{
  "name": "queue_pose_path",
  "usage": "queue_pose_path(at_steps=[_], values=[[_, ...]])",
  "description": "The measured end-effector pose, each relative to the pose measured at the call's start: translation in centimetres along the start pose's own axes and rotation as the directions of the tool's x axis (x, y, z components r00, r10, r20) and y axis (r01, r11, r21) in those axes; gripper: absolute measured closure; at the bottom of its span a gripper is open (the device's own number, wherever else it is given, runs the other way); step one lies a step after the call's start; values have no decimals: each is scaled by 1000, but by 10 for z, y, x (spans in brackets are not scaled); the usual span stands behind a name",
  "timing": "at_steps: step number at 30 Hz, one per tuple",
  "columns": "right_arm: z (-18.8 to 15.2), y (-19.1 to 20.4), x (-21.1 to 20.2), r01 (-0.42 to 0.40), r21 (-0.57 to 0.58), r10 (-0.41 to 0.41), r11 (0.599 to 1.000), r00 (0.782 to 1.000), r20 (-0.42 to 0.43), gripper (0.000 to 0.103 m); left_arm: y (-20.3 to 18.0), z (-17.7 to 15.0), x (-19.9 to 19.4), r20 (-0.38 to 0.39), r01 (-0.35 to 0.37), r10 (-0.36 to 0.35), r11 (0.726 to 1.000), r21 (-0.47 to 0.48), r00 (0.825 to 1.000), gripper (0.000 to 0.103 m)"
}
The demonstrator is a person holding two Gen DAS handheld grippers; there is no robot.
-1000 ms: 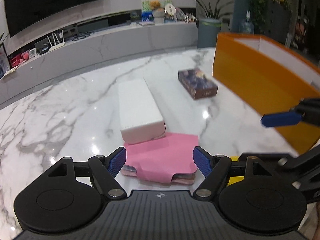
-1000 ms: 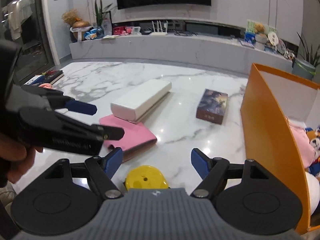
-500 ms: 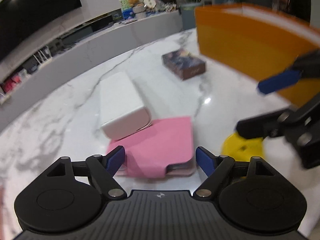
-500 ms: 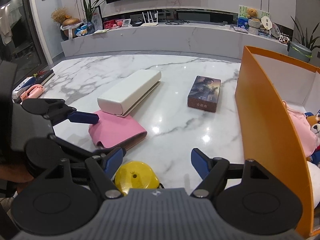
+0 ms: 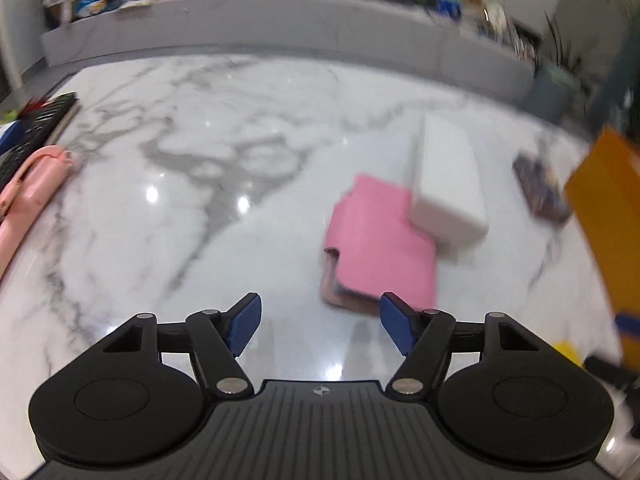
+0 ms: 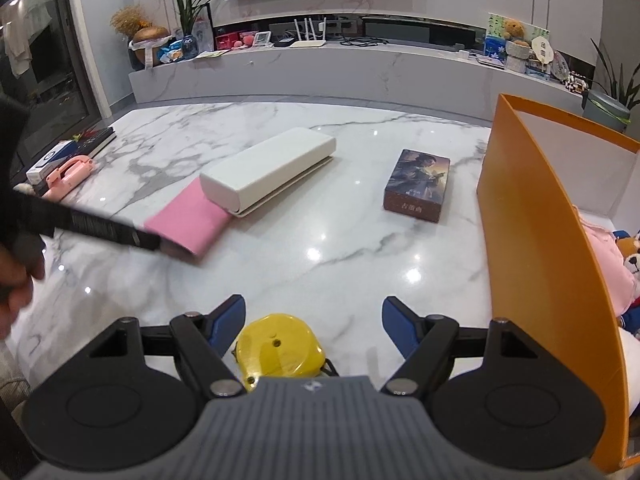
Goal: Organize objects
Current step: 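Lower the left tool onto the pink case while the right tool approaches the yellow tape measure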
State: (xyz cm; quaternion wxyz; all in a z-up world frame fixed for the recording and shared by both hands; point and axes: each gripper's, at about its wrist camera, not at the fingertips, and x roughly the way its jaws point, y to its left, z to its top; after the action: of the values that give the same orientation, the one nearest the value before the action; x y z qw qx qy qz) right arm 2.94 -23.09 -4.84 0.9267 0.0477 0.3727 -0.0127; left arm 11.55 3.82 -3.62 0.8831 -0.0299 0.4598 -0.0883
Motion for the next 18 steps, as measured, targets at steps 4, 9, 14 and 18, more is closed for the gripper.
queue_pose_path(at_steps=[4, 9, 14, 18], values=[[-2, 5, 3, -11, -31, 10, 999, 1000, -28, 26, -15, 5, -16, 108, 61, -68, 996, 62, 992, 15], [-9, 12, 10, -7, -67, 3, 998, 998, -57, 26, -57, 9, 4, 145, -32, -18, 942, 334, 989, 15], [-14, 17, 16, 4, -101, -11, 995, 998, -67, 26, -68, 0, 31, 119, -86, 36, 889, 449, 992, 14], [-15, 23, 21, 5, -128, -14, 992, 997, -72, 26, -62, -1, 37, 98, -56, 15, 904, 425, 995, 10]])
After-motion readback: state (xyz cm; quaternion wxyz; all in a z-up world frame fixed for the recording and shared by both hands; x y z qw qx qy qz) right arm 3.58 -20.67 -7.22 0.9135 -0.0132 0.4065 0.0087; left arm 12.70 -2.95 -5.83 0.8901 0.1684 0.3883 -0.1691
